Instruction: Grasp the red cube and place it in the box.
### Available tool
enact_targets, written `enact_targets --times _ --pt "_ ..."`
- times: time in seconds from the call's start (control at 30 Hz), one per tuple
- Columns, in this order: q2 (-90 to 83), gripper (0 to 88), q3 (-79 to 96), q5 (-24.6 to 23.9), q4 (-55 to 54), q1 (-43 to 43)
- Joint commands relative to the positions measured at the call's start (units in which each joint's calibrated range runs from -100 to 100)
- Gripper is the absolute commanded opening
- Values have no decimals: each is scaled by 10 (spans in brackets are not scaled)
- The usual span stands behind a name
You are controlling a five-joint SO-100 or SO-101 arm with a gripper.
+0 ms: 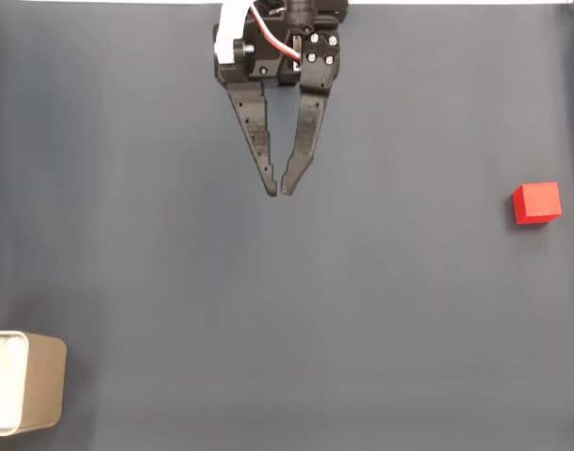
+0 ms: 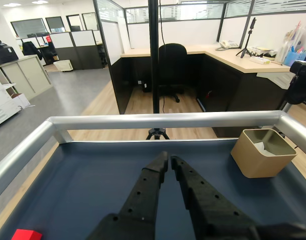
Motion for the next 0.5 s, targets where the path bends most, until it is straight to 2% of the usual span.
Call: enact_targets --times 0.0,0.47 --pt "30 0 -63 0 33 -7" --pt "139 0 -187 1 139 -35"
